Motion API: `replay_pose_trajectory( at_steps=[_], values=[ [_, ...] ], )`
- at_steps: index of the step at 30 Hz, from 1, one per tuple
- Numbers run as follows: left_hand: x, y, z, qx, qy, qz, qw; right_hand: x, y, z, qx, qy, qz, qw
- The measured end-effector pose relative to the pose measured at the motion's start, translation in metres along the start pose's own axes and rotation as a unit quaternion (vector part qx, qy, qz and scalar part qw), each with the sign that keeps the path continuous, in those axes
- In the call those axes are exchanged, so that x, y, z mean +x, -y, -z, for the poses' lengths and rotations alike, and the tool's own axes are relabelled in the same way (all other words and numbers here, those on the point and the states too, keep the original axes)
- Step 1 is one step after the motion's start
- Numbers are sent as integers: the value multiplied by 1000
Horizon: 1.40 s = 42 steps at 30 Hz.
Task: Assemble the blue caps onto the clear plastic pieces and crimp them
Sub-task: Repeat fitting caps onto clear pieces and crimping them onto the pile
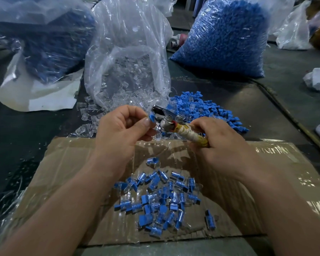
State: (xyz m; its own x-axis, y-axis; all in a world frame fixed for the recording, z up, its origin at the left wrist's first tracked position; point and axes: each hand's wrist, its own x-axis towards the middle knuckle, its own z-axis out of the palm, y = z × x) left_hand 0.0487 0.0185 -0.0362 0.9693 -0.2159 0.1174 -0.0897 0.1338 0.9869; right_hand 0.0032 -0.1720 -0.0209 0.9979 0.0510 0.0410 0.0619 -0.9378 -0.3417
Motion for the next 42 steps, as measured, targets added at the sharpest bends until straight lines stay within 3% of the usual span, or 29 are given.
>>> replay_pose_trajectory(
  at_steps=[4,14,35,42],
  values=[
    [0,1,1,17,2,-8,1000,0,0,1,-22,-27,26,999],
    [-1,3,1,82,-14,-53,995,2,3,-5,9,6,14,1000],
    [-3,0,-1,107,-35,-47,993,4,2,-10,-2,-13,10,1000],
    [-9,-3,-12,136,-46,-61,988,5,-10,0,55,30,8,998]
  ],
)
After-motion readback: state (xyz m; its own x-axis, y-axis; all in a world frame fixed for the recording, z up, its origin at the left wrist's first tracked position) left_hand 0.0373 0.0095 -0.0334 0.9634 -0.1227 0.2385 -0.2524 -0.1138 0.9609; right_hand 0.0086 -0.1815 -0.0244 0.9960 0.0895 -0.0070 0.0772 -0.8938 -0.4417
